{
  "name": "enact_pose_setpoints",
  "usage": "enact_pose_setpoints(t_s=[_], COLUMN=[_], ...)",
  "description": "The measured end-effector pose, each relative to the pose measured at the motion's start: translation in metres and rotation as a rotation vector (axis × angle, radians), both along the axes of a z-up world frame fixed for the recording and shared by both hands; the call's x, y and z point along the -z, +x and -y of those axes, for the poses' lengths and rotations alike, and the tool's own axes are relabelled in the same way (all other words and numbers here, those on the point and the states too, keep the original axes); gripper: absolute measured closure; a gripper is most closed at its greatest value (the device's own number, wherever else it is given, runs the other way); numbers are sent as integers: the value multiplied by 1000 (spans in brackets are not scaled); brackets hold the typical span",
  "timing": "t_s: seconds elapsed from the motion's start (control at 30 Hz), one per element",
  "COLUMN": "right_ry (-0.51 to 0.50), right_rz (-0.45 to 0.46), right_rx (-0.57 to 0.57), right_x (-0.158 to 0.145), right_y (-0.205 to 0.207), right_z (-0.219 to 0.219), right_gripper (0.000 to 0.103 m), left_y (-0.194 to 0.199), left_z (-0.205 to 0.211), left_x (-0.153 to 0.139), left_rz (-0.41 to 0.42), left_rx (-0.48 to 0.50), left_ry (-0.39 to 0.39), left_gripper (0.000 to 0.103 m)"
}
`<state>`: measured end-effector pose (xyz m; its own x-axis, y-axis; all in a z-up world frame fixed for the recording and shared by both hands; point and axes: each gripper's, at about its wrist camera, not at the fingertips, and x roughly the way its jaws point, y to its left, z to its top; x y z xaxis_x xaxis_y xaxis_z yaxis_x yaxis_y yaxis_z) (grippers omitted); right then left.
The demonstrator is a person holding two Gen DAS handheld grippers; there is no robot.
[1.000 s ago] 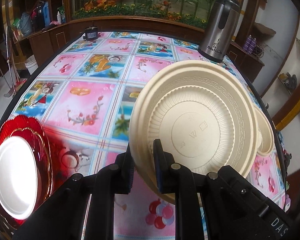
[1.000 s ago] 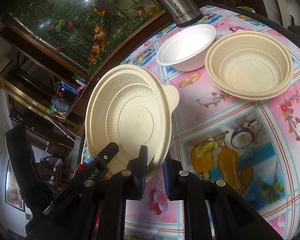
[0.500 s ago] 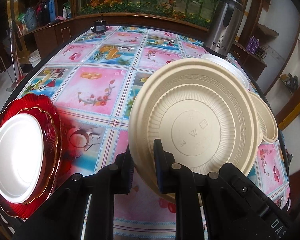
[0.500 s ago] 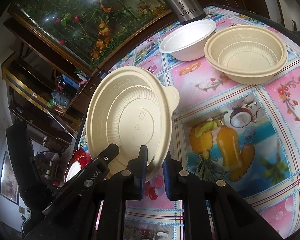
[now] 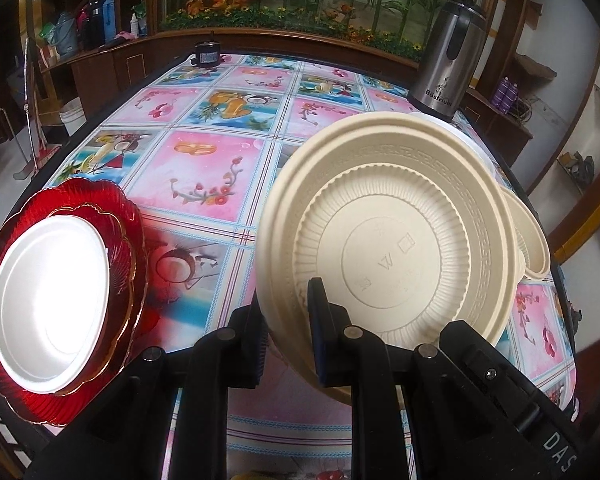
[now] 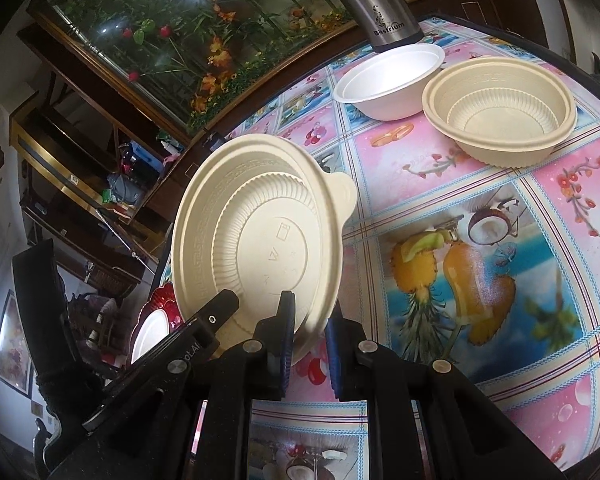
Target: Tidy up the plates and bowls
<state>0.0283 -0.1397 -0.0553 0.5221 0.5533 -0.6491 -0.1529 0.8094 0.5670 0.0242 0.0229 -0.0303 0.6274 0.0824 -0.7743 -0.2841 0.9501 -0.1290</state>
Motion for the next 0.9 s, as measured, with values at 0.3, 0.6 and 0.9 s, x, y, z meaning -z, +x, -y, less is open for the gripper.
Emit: enact_pose_setpoints(t_s=[0.3,0.6,0.9], right_ry=[0,-2,-1], right_rz=[10,20,27], right_rx=[-14,-26,-36], right_x=[-4,-6,-7], right_y=[-2,-2,-2], right_z=[-4,-6,-8], right_gripper=[89,89,89], left_y=[-5,-9,-14], left_z=[-3,-6,-7], left_x=[-3,-6,-8], left_rz=[7,15,22], left_rx=[-7,-17,-23], left_ry=[1,5,11], left_gripper=[87,86,86])
